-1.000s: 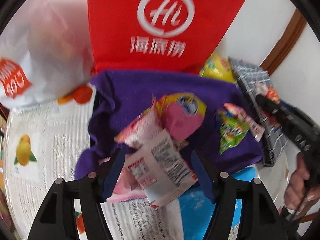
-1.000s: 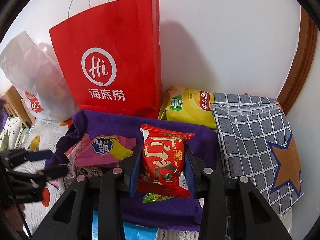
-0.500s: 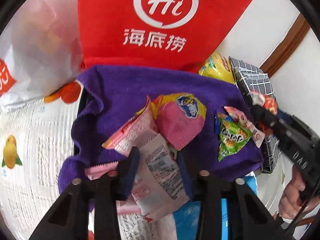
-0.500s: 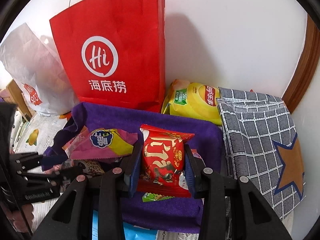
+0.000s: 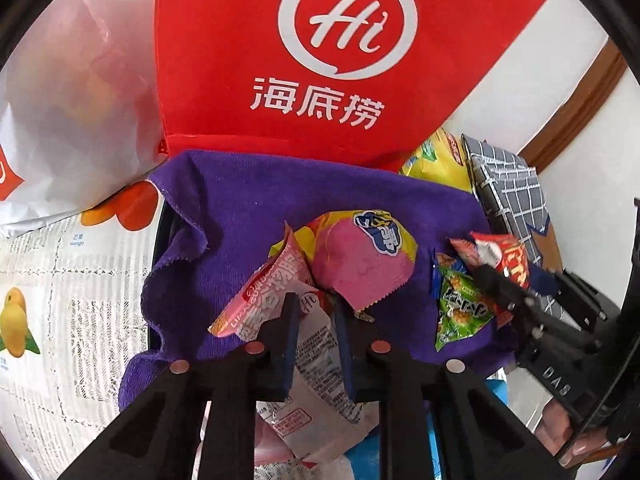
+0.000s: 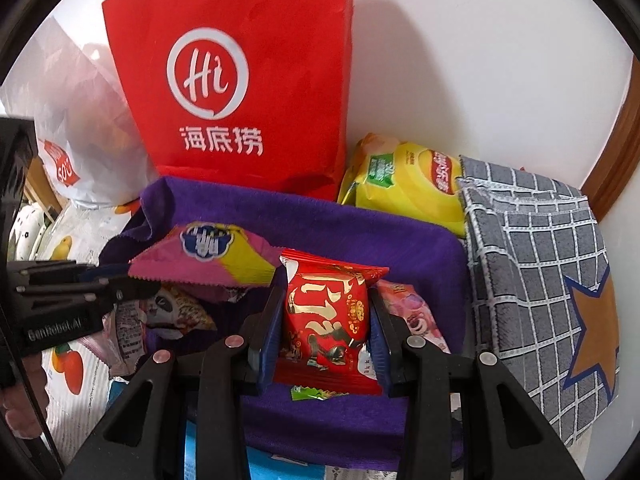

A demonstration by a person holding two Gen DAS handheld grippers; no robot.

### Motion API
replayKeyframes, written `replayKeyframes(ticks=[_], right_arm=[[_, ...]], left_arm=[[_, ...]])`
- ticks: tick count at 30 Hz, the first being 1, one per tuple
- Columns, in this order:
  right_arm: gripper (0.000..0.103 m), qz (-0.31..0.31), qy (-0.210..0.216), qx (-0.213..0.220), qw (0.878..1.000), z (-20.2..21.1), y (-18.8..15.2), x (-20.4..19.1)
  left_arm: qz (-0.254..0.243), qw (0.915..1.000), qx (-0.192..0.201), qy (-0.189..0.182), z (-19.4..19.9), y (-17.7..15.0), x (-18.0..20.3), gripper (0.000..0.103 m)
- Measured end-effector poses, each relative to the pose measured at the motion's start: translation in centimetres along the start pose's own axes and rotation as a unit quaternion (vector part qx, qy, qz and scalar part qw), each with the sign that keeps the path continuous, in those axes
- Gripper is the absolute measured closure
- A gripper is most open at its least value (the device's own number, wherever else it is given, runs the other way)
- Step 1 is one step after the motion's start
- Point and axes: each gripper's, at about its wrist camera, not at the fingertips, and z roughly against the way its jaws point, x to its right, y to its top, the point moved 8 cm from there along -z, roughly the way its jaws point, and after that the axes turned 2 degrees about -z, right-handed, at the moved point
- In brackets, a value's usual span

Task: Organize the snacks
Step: 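Lower both packets and open both tools onto the purple towel, then withdraw both open tools from the towel back toward the snack pile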

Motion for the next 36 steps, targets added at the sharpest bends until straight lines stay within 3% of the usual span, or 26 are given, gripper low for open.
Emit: replayKeyframes(ticks=[6, 10, 16, 19, 23, 30, 36], right_arm=[[0.064, 0.007, 0.004, -0.007, 1.0, -0.5, -0.3, -0.4], [0.064, 0.01, 0.008, -0.014, 1.0, -0.9, -0.5, -0.6], [0.051, -0.004, 0.034, -0.027, 0.999, -1.2, -0.6, -1.0], [0.05, -0.003, 0.038, -0.023, 0.999, -0.6, -0.6, -1.4], [0.049, 0.006, 0.039, -0.008, 0.999, 1.3, -0.4, -2.4], [0.049, -0.004, 0.049, 0.016, 0.999, 4.9, -1.5, -3.4], [0.049, 0.006, 0.052, 0.026, 0.998, 8.5, -4.8, -4.6]], left_arm=[[0.005, 1.0, -0.003, -0.004, 0.6, 0.1, -0.4, 0.086], [0.008, 0.9999, 0.007, 0.002, 2.0, 0.3, -0.9, 0.069], [0.011, 0.9998, 0.013, 0.011, 3.3, 0.4, -1.5, 0.069], [0.008, 0.9997, 0.018, 0.015, 4.2, 0.5, -1.6, 0.056], [0.01, 0.999, 0.034, 0.025, 6.0, 0.5, -1.8, 0.053], [0.008, 0.9983, 0.033, 0.048, 8.4, -2.3, -2.2, 0.05], [0.005, 0.9975, 0.042, 0.056, 10.9, -6.1, -1.8, 0.05]])
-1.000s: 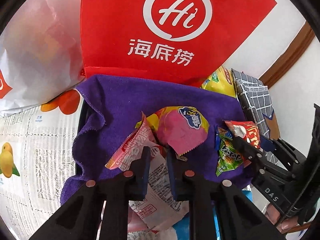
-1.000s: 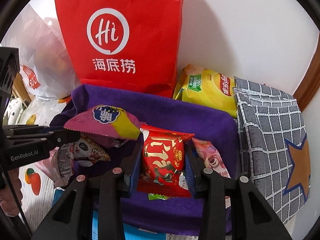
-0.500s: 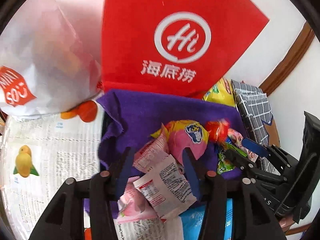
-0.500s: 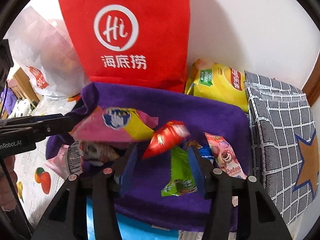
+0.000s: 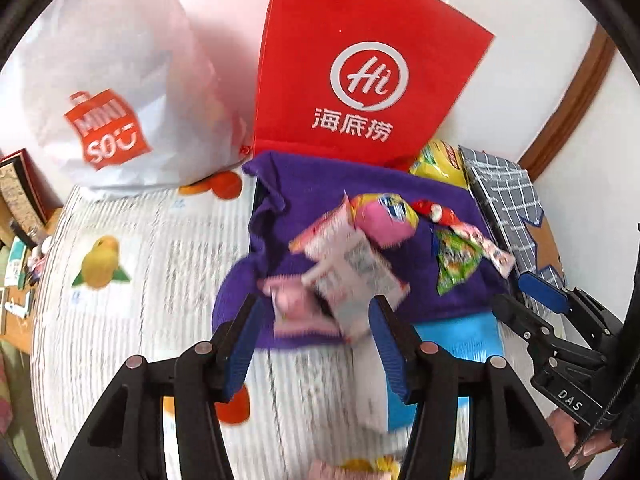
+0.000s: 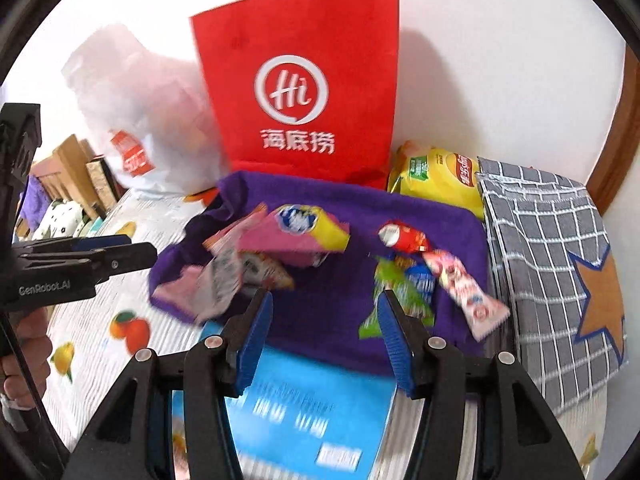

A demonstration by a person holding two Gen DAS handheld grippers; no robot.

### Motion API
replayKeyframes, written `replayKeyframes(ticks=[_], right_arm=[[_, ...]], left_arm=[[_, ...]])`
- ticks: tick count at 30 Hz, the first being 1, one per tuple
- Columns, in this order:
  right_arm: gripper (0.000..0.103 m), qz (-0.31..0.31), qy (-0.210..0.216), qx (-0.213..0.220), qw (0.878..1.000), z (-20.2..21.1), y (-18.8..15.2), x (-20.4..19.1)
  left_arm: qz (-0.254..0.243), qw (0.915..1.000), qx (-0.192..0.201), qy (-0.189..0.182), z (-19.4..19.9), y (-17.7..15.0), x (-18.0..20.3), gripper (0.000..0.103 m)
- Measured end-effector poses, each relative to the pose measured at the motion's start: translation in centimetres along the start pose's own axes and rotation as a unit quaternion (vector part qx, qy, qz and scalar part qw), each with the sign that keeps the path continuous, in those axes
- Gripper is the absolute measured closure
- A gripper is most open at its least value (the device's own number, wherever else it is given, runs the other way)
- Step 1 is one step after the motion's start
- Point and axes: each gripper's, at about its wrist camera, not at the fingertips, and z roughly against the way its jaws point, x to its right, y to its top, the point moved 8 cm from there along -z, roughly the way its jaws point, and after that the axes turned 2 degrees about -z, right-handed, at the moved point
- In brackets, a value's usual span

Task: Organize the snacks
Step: 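Withdraw both open tools from the towel back toward the snack pile, then grasp the yellow chip bag with the right tool while the left tool grasps the pink packet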

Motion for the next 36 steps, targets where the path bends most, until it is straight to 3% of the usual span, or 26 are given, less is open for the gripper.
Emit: replayKeyframes(ticks=[13, 19, 24, 30, 36], right_arm=[[0.049, 0.003, -0.014, 0.009, 1.0, 5.9, -9.0, -1.4], [0.049, 0.01, 0.001, -0.007, 1.0, 5.7, -12.6, -3.1], [0.039, -0.001, 0.02, -0.018, 1.0, 5.0, -14.3, -4.0], [0.038, -0.009, 0.048, -0.035, 0.998, 3.3, -15.3, -5.4], [0.038, 0.005, 0.033, -0.056, 0.998, 0.5, -16.5, -6.3]], left_arm=[[-0.009, 0.9999, -0.005, -0.013, 3.2, -8.8, 1.3, 0.05], [-0.011, 0.9998, -0.014, 0.014, 3.5, -11.8, -0.1, 0.039], [0.003, 0.9998, -0.014, 0.017, 3.6, -13.3, -1.4, 0.038], [0.009, 0.9998, -0.015, 0.011, 3.3, -14.4, -2.2, 0.038], [0.015, 0.9997, -0.02, 0.005, 2.6, -15.0, -2.7, 0.038]])
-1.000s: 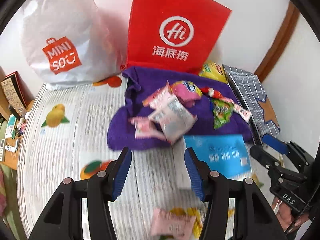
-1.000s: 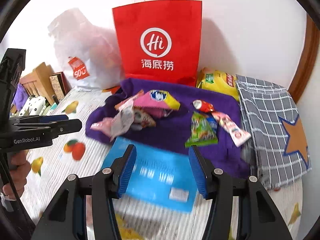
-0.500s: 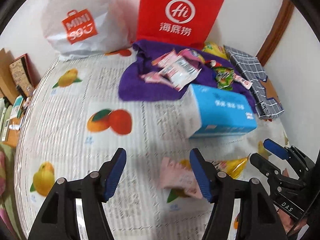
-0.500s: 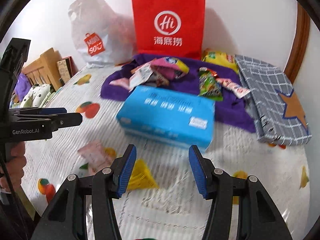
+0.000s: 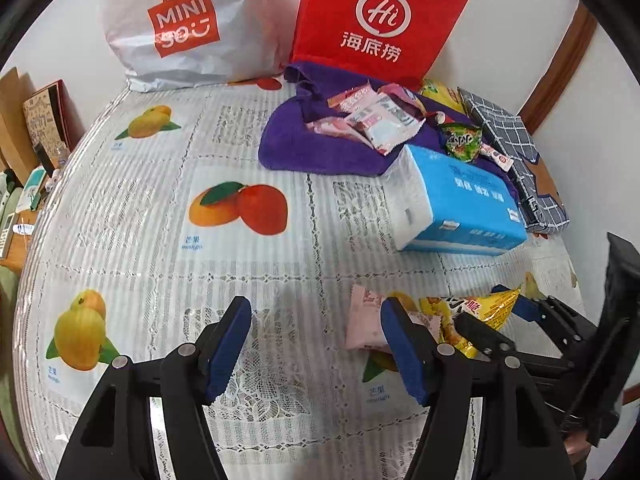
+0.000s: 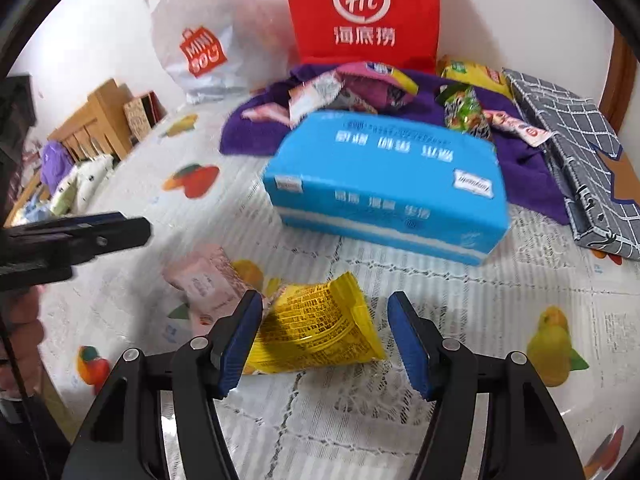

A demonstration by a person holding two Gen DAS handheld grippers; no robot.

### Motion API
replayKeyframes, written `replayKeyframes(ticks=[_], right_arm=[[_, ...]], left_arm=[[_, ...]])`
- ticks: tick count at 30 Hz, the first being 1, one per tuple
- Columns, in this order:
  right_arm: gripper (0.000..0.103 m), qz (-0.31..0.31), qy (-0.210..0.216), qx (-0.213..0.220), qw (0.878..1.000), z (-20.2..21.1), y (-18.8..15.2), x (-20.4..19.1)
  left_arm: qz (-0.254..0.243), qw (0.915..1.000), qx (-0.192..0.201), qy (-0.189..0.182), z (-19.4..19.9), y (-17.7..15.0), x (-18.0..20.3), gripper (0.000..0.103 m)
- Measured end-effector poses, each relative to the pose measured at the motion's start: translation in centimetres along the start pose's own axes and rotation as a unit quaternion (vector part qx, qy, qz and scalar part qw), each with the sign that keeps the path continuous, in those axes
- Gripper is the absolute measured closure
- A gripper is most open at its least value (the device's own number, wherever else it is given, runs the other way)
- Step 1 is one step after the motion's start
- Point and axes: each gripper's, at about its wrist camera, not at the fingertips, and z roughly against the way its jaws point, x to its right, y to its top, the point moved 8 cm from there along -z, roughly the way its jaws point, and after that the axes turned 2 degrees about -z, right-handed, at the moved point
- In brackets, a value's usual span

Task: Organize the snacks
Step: 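Grasp the yellow chip bag with the right tool while the left tool grasps the pink packet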

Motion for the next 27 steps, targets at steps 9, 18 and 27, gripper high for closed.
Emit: replayKeyframes(ticks=[9, 18, 27], right_arm=[[0.043, -0.009, 0.004, 0.002, 1.0, 0.5, -1.2, 2.0], [0.044, -0.039, -0.041, 0.024, 0.998, 2.6, -2.6, 7.5], [0.044, -0.062, -0.025, 0.034, 0.997, 2.2, -3.0, 8.3]], left_arm=[[-0.03, 0.9991, -0.023, -0.017, -2.2, -1.0, 2.6, 0.037], [-0.071, 0.9964, -0.039, -0.022, -4.7, -1.7, 5.7, 0.027], [-0.126, 0.9912, 0.006, 0.04, -4.9, -2.7, 7.1, 0.036]])
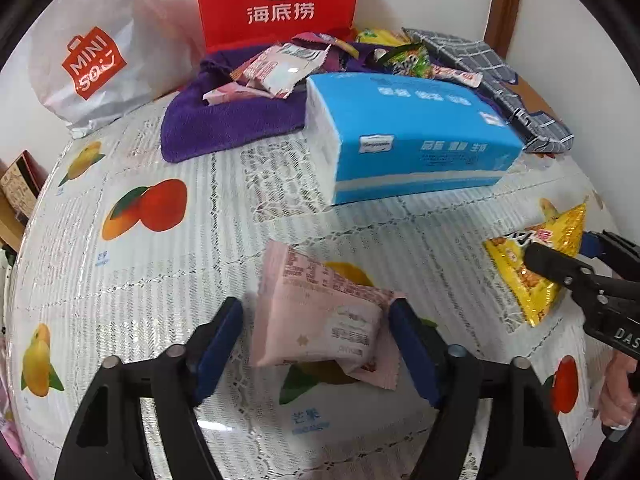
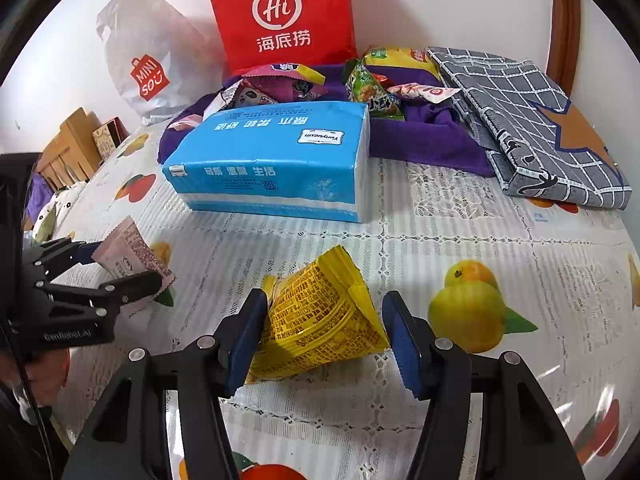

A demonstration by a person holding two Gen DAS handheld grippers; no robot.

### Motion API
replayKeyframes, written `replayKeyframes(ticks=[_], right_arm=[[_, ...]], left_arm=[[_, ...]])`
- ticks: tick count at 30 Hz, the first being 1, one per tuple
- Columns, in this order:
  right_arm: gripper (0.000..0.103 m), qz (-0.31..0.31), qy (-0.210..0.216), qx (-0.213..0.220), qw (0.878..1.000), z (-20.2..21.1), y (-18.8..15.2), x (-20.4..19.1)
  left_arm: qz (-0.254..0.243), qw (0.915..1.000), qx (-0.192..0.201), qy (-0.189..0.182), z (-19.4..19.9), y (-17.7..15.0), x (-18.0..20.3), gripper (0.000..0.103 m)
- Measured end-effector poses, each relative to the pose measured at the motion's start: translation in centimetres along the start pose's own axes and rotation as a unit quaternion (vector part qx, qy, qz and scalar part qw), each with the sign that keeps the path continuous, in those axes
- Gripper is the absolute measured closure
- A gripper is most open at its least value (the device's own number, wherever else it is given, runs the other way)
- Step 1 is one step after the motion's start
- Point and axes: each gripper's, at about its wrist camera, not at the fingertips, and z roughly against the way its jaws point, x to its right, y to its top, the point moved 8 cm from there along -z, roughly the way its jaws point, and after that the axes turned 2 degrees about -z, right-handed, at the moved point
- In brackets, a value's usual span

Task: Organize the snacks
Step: 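Grasp the yellow chip bag with the right tool while the left tool grasps the pink packet, then carry the yellow bag toward the towel while the left tool holds the pink packet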

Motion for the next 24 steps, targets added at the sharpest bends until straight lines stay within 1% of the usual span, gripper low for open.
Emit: replayKeyframes(ticks=[2, 3, 4, 6, 7, 12, 17, 24], right_arm=[[0.043, 0.0, 0.002, 0.001, 1.0, -0.1, -0.1, 0.0], [0.043, 0.0, 0.003, 0.001, 1.0, -0.1, -0.1, 0.0], [0.043, -0.001, 0.004, 0.002, 1.0, -0.1, -0.2, 0.0], [0.044, -0.001, 0.005, 0.003, 1.0, -0.1, -0.2, 0.0], [0.044, -0.001, 0.004, 0.003, 1.0, -0.1, -0.2, 0.0], [0.046, 0.0, 0.004, 0.006, 1.0, 0.6, -0.1, -0.2], [0.046, -0.001, 0.0, 0.015, 1.0, 1.6, 0.4, 0.0], [0.046, 0.001, -0.009, 0.033, 0.999, 3.5, 1.9, 0.2]], left_arm=[[-0.005, 0.9999, 0.012, -0.001, 0.2, -0.1, 0.1, 0.048], [-0.006, 0.9999, 0.015, -0.001, 0.3, -0.1, 0.2, 0.051], [-0.007, 0.9998, 0.02, -0.004, 0.4, -0.1, 0.3, 0.056], [-0.013, 0.9993, 0.026, -0.024, 0.6, -0.1, 0.8, 0.065], [-0.012, 0.999, 0.025, -0.035, 0.7, -0.2, 0.9, 0.067], [-0.002, 0.9986, 0.022, -0.048, 0.9, -0.2, 1.0, 0.068], [0.013, 0.9974, 0.031, -0.064, 2.0, 0.3, 1.1, 0.068], [0.019, 0.9963, 0.044, -0.071, 3.8, 1.6, 1.2, 0.068]])
